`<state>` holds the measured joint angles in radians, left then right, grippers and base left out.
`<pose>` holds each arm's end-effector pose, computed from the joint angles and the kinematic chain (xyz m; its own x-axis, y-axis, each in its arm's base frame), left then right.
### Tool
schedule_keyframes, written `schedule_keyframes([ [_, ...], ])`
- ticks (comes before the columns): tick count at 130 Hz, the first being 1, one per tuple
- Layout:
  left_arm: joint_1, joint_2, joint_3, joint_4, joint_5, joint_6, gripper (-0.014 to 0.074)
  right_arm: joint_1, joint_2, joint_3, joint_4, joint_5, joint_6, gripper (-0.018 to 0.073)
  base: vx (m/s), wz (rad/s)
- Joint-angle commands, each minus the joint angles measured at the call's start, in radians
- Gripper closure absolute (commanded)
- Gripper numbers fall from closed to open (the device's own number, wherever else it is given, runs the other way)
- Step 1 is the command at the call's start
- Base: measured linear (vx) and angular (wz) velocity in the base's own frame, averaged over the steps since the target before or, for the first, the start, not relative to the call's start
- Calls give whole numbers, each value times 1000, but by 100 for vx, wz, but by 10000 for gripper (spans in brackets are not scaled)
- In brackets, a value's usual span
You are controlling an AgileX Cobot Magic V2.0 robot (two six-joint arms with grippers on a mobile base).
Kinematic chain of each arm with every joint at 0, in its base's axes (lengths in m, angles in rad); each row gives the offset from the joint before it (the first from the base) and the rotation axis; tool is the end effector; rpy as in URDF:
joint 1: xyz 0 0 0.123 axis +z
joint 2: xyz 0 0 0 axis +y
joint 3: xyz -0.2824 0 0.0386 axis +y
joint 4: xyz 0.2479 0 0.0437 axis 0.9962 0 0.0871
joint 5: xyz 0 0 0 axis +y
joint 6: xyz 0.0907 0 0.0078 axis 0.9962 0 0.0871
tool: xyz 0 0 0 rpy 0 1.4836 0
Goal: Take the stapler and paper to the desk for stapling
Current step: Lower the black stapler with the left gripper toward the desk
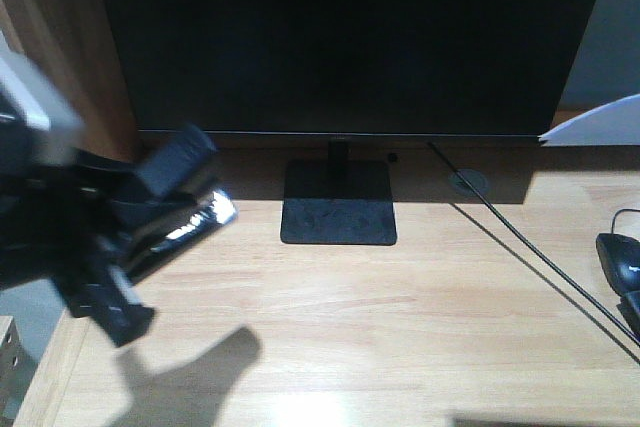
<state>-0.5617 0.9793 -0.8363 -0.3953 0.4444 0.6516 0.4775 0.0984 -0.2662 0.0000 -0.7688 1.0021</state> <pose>0.1664 -0.1226 0.3461 -0.1803 0.4481 -0.8756 0.7329 0.6549 0.1843 0.0065 0.0034 0.3513 0.0213 0.9597 -0.2801 -0.8867 0.1476 0.4383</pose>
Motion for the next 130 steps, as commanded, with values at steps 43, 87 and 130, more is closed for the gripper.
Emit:
schedule_keyframes([
  [43, 150, 290, -35, -668, 109, 952, 603, 0, 13, -28, -9, -38, -9, 565, 0, 0],
  [87, 395, 461, -35, -849, 441, 1494, 603, 0, 13, -28, -9, -38, -9, 565, 0, 0],
  [130, 439, 651, -68, -913, 492, 1494, 603, 0, 13, -28, -9, -38, -9, 565, 0, 0],
])
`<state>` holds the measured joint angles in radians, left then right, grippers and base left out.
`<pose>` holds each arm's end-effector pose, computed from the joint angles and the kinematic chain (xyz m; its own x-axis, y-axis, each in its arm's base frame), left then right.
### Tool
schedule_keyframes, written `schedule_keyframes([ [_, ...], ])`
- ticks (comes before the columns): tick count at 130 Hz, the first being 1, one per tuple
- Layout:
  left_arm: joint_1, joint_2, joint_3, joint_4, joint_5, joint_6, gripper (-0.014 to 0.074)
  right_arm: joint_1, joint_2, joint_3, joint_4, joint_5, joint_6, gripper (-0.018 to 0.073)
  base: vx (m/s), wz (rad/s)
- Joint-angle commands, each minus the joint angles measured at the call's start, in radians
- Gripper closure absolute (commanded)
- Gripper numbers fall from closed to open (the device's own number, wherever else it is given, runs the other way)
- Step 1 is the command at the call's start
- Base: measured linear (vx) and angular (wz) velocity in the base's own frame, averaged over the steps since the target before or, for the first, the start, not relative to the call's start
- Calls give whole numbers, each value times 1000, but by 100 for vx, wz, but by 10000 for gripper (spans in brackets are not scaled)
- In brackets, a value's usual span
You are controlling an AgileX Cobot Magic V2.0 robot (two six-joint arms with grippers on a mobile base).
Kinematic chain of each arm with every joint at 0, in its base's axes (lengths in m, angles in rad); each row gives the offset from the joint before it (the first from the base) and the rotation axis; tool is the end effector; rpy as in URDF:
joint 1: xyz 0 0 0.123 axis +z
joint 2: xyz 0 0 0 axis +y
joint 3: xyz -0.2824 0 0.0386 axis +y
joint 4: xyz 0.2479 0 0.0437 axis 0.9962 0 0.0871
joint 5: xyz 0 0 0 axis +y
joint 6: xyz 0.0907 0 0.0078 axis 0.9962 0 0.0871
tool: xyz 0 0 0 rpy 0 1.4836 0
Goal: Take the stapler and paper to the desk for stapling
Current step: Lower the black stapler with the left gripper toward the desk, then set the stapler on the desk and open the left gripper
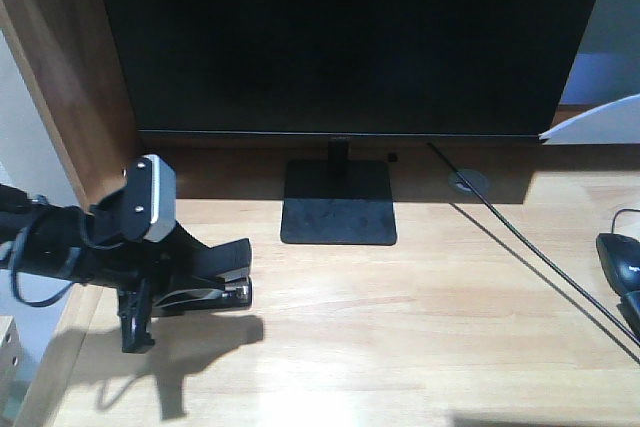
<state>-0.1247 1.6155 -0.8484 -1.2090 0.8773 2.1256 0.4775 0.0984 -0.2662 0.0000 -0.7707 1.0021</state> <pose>0.2792 -0.1011 0.2070 -0.0324 0.6247 -0.7802 0.9717 0.2024 0.1217 0.0064 0.0033 0.3514 0.0217 0.9600 -0.2792 -0.8874 0.1472 0.4369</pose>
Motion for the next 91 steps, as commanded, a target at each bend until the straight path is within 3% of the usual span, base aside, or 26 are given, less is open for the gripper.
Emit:
schedule_keyframes([
  [1, 2, 27, -59, -99, 65, 20, 603, 0, 13, -28, -9, -36, -9, 565, 0, 0],
  [25, -14, 161, -171, -83, 133, 20, 603, 0, 13, -28, -9, -33, -9, 565, 0, 0],
  [91, -64, 373, -306, -92, 101, 20, 600, 0, 13, -28, -9, -33, -9, 565, 0, 0],
])
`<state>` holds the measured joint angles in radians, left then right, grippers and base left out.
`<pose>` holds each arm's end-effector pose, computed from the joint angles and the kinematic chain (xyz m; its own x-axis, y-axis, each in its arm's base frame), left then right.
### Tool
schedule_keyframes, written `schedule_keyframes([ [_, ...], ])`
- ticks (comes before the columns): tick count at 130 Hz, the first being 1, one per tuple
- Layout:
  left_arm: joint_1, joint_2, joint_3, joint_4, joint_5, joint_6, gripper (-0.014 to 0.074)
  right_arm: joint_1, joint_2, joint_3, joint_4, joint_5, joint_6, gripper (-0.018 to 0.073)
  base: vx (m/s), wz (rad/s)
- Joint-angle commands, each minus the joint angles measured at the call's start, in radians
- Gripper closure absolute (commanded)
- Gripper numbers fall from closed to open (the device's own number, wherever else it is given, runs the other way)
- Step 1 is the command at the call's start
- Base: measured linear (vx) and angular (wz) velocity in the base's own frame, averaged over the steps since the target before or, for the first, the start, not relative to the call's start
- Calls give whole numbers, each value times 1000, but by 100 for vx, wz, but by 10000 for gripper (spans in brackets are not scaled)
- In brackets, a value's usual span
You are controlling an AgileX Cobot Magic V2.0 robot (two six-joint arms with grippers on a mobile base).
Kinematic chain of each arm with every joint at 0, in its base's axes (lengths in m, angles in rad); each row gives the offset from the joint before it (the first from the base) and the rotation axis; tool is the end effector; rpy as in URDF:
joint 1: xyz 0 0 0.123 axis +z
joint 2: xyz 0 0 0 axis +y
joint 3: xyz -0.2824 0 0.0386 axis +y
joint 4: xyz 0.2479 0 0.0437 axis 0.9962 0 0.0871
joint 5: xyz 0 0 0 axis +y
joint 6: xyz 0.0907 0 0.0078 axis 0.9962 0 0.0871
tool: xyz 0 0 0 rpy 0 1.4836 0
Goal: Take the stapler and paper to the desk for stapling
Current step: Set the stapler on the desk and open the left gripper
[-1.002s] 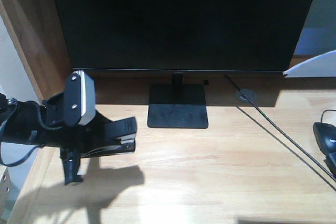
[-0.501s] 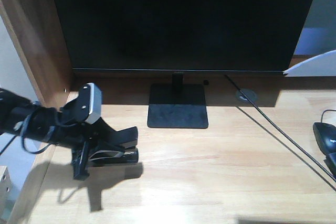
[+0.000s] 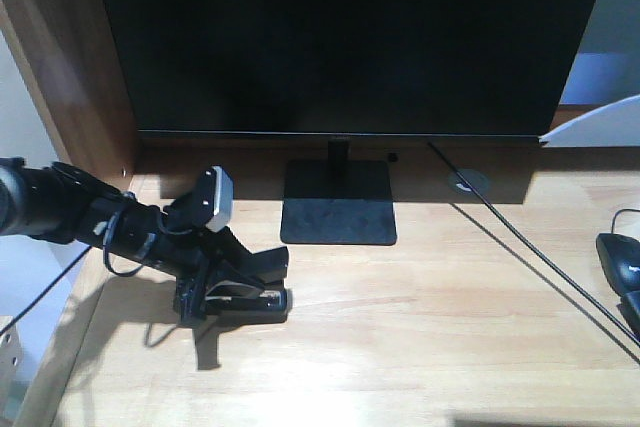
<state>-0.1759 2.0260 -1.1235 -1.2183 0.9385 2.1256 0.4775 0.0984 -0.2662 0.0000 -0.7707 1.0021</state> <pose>0.3474 -0.1318 0.1357 -0.1054 0.6136 -0.7826 0.9922 0.1178 -0.0412 0.0064 0.0033 0.3514 0.0217 0.9600 -0.2792 -0.8874 0.1472 0.4369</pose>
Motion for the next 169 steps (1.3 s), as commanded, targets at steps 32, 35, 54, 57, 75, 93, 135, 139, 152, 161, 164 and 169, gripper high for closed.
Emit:
schedule_keyframes([
  [32, -21, 2, -27, -75, 17, 20, 591, 0, 13, -28, -9, -36, -9, 565, 0, 0],
  [35, -21, 4, -27, -75, 17, 20, 590, 0, 13, -28, -9, -36, -9, 565, 0, 0],
  [54, -21, 6, -27, -75, 15, 20, 552, 0, 13, -28, -9, -35, -9, 565, 0, 0],
  [57, -21, 6, -27, -75, 15, 20, 545, 0, 13, -28, -9, -35, -9, 565, 0, 0],
  [75, -21, 6, -27, -75, 16, 19, 447, 0, 13, -28, -9, -35, -9, 565, 0, 0],
  [93, -21, 6, -27, -74, 19, 12, 306, 0, 13, -28, -9, -35, -9, 565, 0, 0],
  [135, -21, 0, -27, -75, 18, 12, -57, 0, 13, -28, -9, -36, -9, 565, 0, 0],
  [139, -21, 0, -27, -75, 18, 12, -76, 0, 13, -28, -9, -36, -9, 565, 0, 0],
  [152, -21, 0, -27, -75, 24, 12, -107, 0, 13, -28, -9, -36, -9, 565, 0, 0],
  [161, -21, 0, -27, -75, 27, 13, -105, 0, 13, -28, -9, -36, -9, 565, 0, 0],
  [164, -21, 0, -27, -75, 28, 13, -104, 0, 13, -28, -9, -36, -9, 565, 0, 0],
  [169, -21, 0, -27, -75, 34, 13, -100, 0, 13, -28, -9, -36, -9, 565, 0, 0],
])
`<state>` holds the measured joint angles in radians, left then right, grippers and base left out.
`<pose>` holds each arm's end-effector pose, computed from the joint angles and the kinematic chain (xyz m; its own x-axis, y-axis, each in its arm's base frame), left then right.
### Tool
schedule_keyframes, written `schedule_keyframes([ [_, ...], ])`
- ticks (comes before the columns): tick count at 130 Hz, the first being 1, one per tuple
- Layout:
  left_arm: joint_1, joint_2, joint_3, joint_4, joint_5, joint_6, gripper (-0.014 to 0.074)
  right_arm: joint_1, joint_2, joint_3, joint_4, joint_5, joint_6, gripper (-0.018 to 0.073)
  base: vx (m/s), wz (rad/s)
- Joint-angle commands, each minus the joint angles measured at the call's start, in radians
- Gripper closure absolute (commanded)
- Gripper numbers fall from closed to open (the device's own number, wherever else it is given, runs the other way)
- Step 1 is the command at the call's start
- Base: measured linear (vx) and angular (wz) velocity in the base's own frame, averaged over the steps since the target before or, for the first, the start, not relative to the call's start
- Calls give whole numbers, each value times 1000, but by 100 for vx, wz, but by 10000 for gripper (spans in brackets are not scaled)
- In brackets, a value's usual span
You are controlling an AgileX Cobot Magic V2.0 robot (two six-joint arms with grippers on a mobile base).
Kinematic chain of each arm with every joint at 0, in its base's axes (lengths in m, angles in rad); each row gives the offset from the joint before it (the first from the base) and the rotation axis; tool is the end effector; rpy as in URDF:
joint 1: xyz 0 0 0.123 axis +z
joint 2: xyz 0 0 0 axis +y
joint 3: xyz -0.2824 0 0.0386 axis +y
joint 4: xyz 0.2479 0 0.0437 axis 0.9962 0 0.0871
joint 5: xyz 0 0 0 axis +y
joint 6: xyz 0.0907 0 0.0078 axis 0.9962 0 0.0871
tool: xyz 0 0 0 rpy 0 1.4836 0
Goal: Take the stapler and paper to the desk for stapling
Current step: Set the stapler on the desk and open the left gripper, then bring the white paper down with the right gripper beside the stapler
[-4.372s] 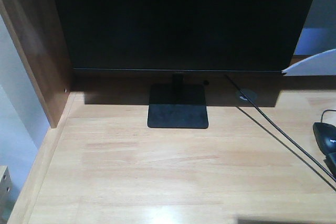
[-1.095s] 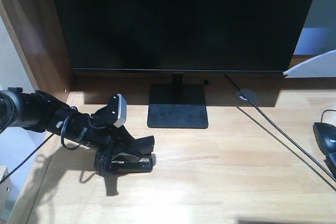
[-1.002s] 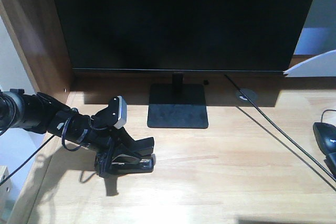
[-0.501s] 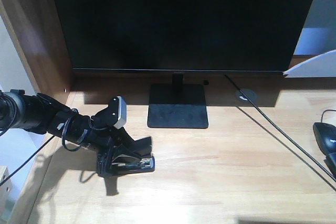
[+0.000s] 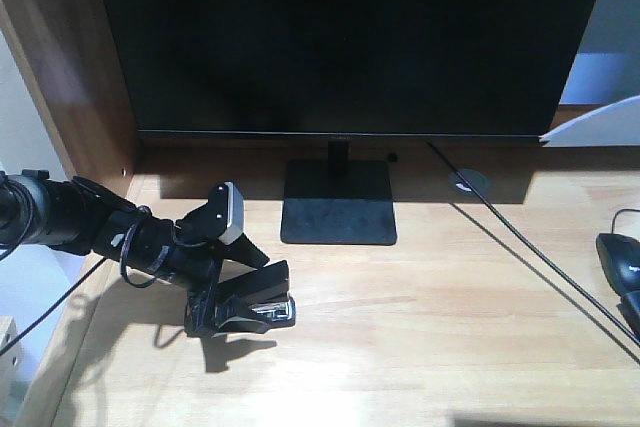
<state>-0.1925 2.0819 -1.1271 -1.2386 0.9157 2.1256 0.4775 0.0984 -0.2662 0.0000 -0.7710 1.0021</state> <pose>0.3486 -0.1376 0.1159 -0.1470 0.6202 -0.7706 0.9879 0.1312 -0.0829 0.0064 0.0033 0.3514 0.0218 0.9600 -0.2791 -0.8875 0.1471 0.4367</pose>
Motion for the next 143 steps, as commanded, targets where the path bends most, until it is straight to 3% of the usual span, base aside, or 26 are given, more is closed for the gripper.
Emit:
schedule_keyframes([
  [1, -4, -58, -24, -55, 61, 13, -98, 0, 13, -28, -9, -36, -9, 565, 0, 0],
  [36, 5, -129, -24, -55, 73, 13, 20, 0, 13, -28, -9, -36, -9, 565, 0, 0],
  [76, 27, -241, -24, -53, 91, 8, 265, 0, 13, -28, -9, -36, -9, 565, 0, 0],
  [127, 26, -288, -24, -54, 100, -104, 601, 0, 13, -28, -9, -34, -9, 565, 0, 0],
  [143, 24, -288, -24, -55, 112, -118, 604, 0, 13, -28, -9, -33, -9, 565, 0, 0],
])
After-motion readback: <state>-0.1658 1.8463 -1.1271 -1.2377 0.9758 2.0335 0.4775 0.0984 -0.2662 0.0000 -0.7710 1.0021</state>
